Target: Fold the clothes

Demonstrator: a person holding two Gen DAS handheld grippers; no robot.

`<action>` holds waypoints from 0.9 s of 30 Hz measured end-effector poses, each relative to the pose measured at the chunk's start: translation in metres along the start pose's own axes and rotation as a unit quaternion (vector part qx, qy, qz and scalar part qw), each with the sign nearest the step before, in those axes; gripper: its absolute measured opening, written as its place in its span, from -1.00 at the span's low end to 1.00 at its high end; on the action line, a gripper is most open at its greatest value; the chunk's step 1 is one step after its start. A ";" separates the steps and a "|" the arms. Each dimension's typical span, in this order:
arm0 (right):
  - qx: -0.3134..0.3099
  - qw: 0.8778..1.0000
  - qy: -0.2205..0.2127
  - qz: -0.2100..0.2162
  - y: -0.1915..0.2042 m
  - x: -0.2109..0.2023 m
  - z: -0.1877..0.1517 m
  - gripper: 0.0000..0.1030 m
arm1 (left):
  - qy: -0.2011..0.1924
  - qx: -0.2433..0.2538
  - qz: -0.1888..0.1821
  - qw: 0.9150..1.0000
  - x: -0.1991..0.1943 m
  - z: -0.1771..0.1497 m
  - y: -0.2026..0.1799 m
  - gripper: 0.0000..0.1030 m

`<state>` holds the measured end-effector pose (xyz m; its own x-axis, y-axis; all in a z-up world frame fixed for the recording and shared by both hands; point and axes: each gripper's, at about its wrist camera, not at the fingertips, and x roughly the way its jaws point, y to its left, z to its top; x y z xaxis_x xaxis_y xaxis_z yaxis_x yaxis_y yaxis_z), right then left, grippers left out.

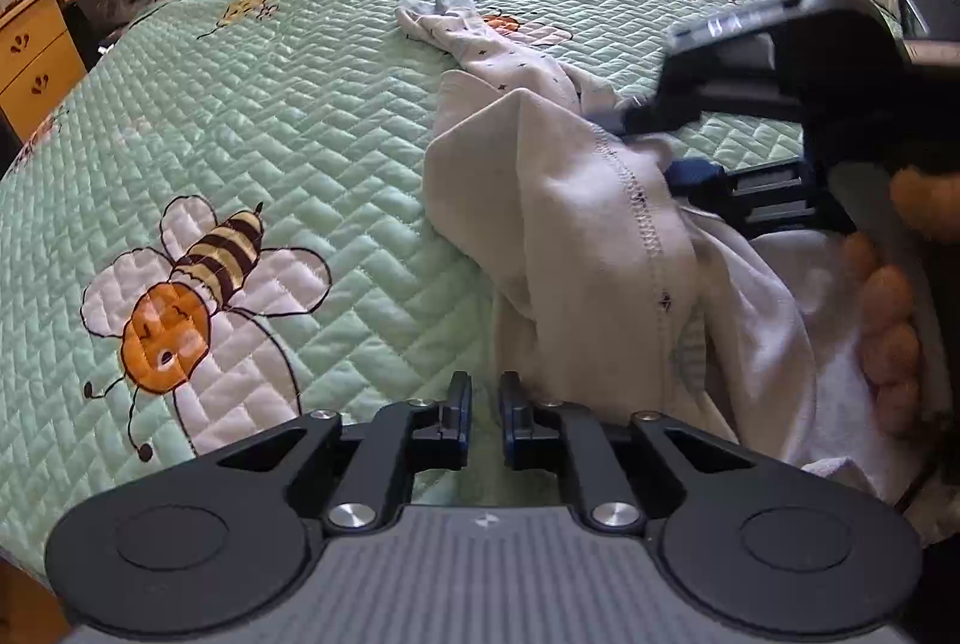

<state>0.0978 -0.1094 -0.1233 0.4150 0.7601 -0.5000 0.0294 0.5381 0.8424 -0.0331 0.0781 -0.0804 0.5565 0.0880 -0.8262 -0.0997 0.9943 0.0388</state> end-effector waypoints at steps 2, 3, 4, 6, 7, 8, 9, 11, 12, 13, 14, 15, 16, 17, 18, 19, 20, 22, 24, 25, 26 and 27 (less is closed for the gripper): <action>0.003 1.000 -0.015 0.022 -0.005 -0.006 0.000 -0.84 | 0.004 -0.011 -0.005 1.000 -0.001 0.000 0.005 -0.57; 0.005 0.999 -0.026 0.033 -0.008 -0.009 0.000 -0.87 | 0.006 -0.017 -0.007 1.000 -0.002 0.001 0.007 -0.57; 0.001 0.998 -0.037 0.044 -0.008 -0.015 -0.001 -0.88 | 0.007 -0.023 -0.009 1.000 -0.003 0.001 0.009 -0.56; -0.025 0.996 -0.059 0.060 -0.004 -0.030 -0.002 -0.88 | 0.002 -0.030 -0.007 1.000 -0.008 0.002 0.012 -0.56; -0.048 0.994 -0.071 0.064 0.002 -0.039 -0.002 -0.89 | -0.003 -0.032 -0.004 0.999 -0.012 0.003 0.013 -0.56; -0.070 0.992 -0.083 0.069 0.008 -0.048 -0.002 -0.89 | -0.008 -0.035 -0.002 0.999 -0.015 0.004 0.014 -0.55; -0.087 0.989 -0.093 0.075 0.013 -0.056 0.000 -0.89 | -0.012 -0.037 0.001 0.999 -0.019 0.005 0.015 -0.55; -0.115 0.983 -0.110 0.090 0.021 -0.072 0.001 -0.89 | -0.025 -0.044 0.004 0.999 -0.027 0.007 0.017 -0.49; -0.125 0.981 -0.117 0.096 0.026 -0.076 0.004 -0.89 | -0.035 -0.047 0.004 0.998 -0.031 0.009 0.019 -0.46; -0.136 0.978 -0.122 0.099 0.030 -0.081 0.005 -0.89 | -0.046 -0.051 0.005 0.998 -0.036 0.012 0.019 -0.36; -0.143 0.976 -0.129 0.099 0.031 -0.088 0.006 -0.89 | -0.057 -0.055 0.006 0.997 -0.041 0.016 0.019 -0.27; -0.144 0.975 -0.134 0.101 0.030 -0.094 0.007 -0.89 | -0.069 -0.058 0.007 0.996 -0.045 0.020 0.019 -0.24; -0.143 0.974 -0.138 0.107 0.030 -0.098 0.008 -0.89 | -0.079 -0.059 0.006 0.995 -0.048 0.025 0.017 -0.14; -0.140 0.974 -0.139 0.113 0.029 -0.102 0.009 -0.89 | -0.088 -0.059 0.006 0.994 -0.051 0.029 0.016 -0.02; -0.136 0.973 -0.141 0.119 0.027 -0.105 0.010 -0.89 | -0.097 -0.059 0.005 0.994 -0.054 0.034 0.014 0.05; -0.130 0.974 -0.139 0.126 0.025 -0.108 0.011 -0.89 | -0.104 -0.056 0.004 0.993 -0.054 0.040 0.011 0.18; -0.124 0.974 -0.137 0.130 0.022 -0.109 0.011 -0.89 | -0.110 -0.053 0.004 0.993 -0.053 0.046 0.007 0.30; -0.112 0.975 -0.132 0.139 0.018 -0.110 0.012 -0.89 | -0.111 -0.046 -0.003 0.993 -0.047 0.057 -0.002 0.44; -0.107 0.976 -0.128 0.143 0.019 -0.109 0.010 -0.89 | -0.103 -0.043 -0.014 0.994 -0.037 0.065 -0.011 0.46; -0.107 0.976 -0.126 0.144 0.018 -0.109 0.010 -0.89 | -0.098 -0.043 -0.018 0.994 -0.032 0.069 -0.014 0.46; -0.107 0.976 -0.126 0.144 0.018 -0.109 0.009 -0.89 | -0.093 -0.042 -0.014 0.995 -0.026 0.072 -0.017 0.47; -0.107 0.976 -0.126 0.144 0.018 -0.109 0.007 -0.89 | -0.088 -0.039 -0.010 0.995 -0.020 0.074 -0.019 0.47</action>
<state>0.0596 -0.1855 -0.0517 0.5886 0.7923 -0.1610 -0.3003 0.3991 0.8663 0.0189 0.0618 -0.0230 0.6937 0.0847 -0.7152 -0.1478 0.9887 -0.0263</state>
